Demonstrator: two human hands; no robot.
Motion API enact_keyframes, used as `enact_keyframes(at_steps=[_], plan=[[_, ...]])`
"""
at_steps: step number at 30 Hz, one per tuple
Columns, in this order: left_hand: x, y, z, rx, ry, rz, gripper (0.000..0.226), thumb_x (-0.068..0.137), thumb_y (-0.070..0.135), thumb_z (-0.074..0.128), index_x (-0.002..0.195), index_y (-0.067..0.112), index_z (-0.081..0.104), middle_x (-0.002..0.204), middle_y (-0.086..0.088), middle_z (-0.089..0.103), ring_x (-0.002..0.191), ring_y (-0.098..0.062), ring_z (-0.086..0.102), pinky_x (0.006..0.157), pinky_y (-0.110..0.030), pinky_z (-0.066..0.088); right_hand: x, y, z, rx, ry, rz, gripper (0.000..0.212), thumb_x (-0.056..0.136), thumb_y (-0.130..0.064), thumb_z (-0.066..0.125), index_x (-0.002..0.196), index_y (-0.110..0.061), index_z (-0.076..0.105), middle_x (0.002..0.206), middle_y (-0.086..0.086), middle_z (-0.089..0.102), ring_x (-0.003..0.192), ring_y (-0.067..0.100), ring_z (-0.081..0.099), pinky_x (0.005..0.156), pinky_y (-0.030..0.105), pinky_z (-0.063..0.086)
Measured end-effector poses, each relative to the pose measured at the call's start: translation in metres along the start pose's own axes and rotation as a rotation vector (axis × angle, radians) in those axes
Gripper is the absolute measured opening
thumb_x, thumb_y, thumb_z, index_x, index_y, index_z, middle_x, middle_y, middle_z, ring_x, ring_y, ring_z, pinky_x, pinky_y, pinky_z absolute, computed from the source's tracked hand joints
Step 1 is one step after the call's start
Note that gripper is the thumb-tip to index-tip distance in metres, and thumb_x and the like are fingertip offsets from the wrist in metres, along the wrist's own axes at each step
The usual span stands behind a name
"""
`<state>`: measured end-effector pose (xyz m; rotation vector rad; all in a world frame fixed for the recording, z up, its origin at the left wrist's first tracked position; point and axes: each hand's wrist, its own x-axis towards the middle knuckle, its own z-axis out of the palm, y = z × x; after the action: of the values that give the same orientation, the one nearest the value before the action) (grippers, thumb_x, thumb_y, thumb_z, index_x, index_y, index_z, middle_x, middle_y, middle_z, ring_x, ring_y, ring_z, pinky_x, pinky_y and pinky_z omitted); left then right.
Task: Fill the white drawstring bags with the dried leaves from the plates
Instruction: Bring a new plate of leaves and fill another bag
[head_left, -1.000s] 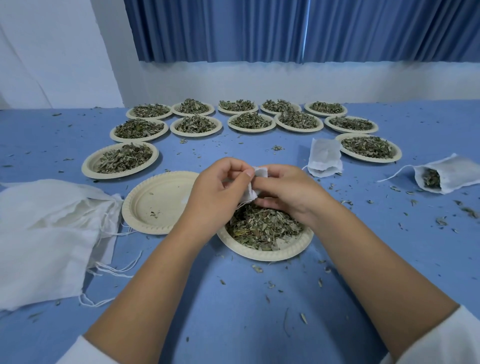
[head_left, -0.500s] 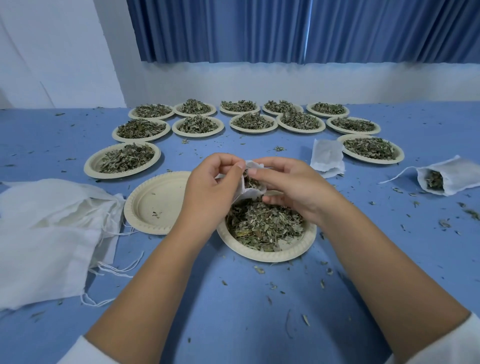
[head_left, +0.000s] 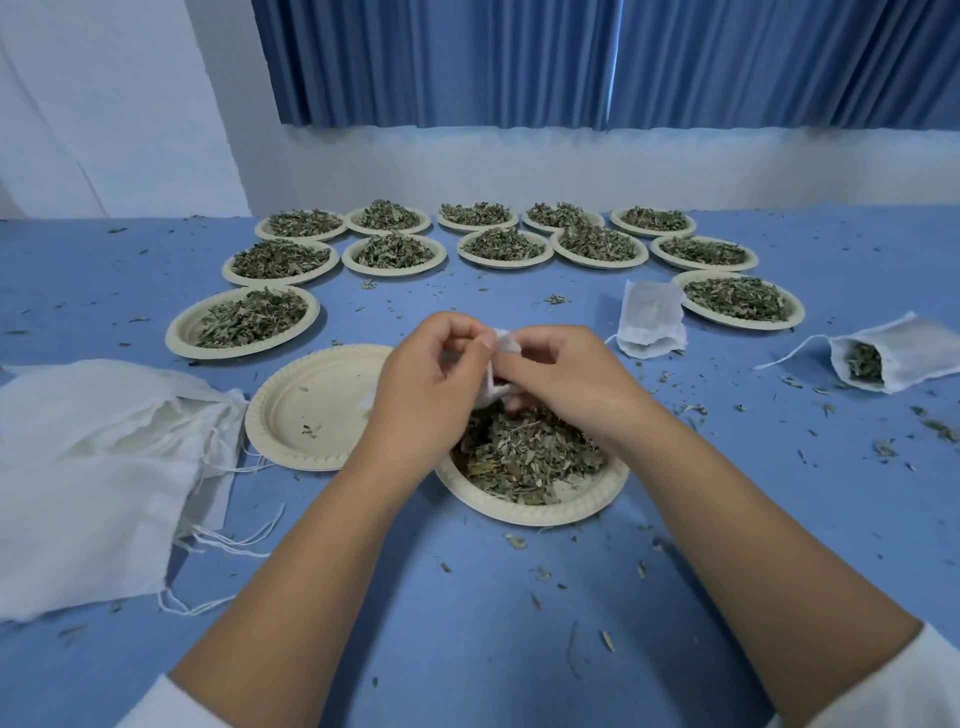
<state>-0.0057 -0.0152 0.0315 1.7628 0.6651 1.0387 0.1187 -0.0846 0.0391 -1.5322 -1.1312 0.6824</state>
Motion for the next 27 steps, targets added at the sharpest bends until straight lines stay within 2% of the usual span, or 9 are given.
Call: enact_keyframes(at_steps=[2,5,7,8,12,15,21,25,27], plan=[[0.005,-0.002,-0.004,-0.009,0.097,-0.015,0.008,0.094,0.021,0.061,0.088,0.023,0.064,0.079,0.012,0.064,0.064,0.004,0.056,0.061,-0.012,0.044,0.002,-0.003,-0.008,-0.114,-0.002,-0.044,0.013,0.095,-0.026,0.061,0.095,-0.024,0.074,0.085,0.004,0.074,0.062,0.008,0.060,0.060,0.020,0.052],[0.010,-0.008,-0.011,-0.039,0.199,-0.073,0.010,0.096,0.024,0.058,0.087,0.027,0.062,0.077,0.008,0.062,0.065,-0.007,0.055,0.063,-0.024,0.042,0.002,-0.005,-0.018,-0.266,-0.007,-0.065,0.023,0.098,-0.021,0.052,0.098,-0.023,0.075,0.087,-0.007,0.073,0.067,0.002,0.060,0.054,0.016,0.045],[0.013,-0.010,-0.014,-0.053,0.224,-0.102,0.009,0.096,0.025,0.057,0.088,0.027,0.062,0.077,0.003,0.061,0.066,-0.014,0.052,0.066,-0.033,0.042,0.002,-0.002,-0.020,-0.438,-0.058,-0.080,0.016,0.095,-0.028,0.058,0.097,-0.028,0.074,0.090,-0.007,0.072,0.073,0.006,0.061,0.062,0.025,0.048],[0.013,-0.011,-0.014,-0.063,0.226,-0.107,0.009,0.096,0.025,0.057,0.088,0.026,0.062,0.076,0.002,0.060,0.066,-0.014,0.051,0.068,-0.035,0.042,0.002,0.000,-0.021,-0.530,-0.094,-0.089,0.011,0.090,-0.034,0.065,0.098,-0.031,0.073,0.094,-0.010,0.070,0.080,0.005,0.062,0.069,0.025,0.047],[0.013,-0.010,-0.014,-0.061,0.214,-0.109,0.009,0.095,0.025,0.058,0.088,0.025,0.062,0.072,0.002,0.060,0.062,-0.012,0.051,0.068,-0.033,0.044,0.000,0.006,-0.017,-0.804,-0.304,-0.070,0.057,0.068,-0.060,0.078,0.118,-0.037,0.064,0.115,-0.014,0.056,0.109,0.005,0.051,0.093,0.025,0.041],[0.012,-0.010,-0.013,-0.063,0.200,-0.111,0.009,0.095,0.023,0.057,0.089,0.023,0.063,0.070,0.003,0.059,0.057,-0.010,0.050,0.063,-0.029,0.042,0.000,0.010,-0.010,-0.849,-0.349,-0.083,0.061,0.067,-0.058,0.080,0.122,-0.037,0.063,0.113,-0.019,0.053,0.112,0.005,0.047,0.096,0.026,0.039],[0.010,-0.009,-0.012,-0.076,0.189,-0.116,0.008,0.096,0.021,0.057,0.091,0.020,0.062,0.065,0.004,0.056,0.050,-0.006,0.047,0.057,-0.025,0.039,0.001,0.013,-0.008,-0.863,-0.315,-0.106,0.044,0.076,-0.044,0.080,0.117,-0.032,0.068,0.119,-0.010,0.065,0.112,0.008,0.054,0.096,0.028,0.044],[0.010,-0.009,-0.012,-0.063,0.190,-0.113,0.008,0.096,0.023,0.057,0.091,0.021,0.063,0.067,0.004,0.057,0.053,-0.008,0.047,0.057,-0.025,0.039,0.000,0.011,-0.010,-0.753,-0.295,-0.150,0.045,0.073,-0.040,0.083,0.114,-0.037,0.067,0.111,-0.021,0.064,0.104,-0.005,0.052,0.084,0.003,0.036],[0.010,-0.009,-0.012,-0.060,0.190,-0.113,0.008,0.096,0.023,0.057,0.091,0.021,0.062,0.067,0.004,0.057,0.052,-0.007,0.047,0.057,-0.025,0.039,-0.001,0.010,-0.011,-0.724,-0.300,-0.151,0.044,0.071,-0.043,0.084,0.112,-0.041,0.067,0.103,-0.027,0.059,0.100,-0.008,0.051,0.084,0.004,0.035]])
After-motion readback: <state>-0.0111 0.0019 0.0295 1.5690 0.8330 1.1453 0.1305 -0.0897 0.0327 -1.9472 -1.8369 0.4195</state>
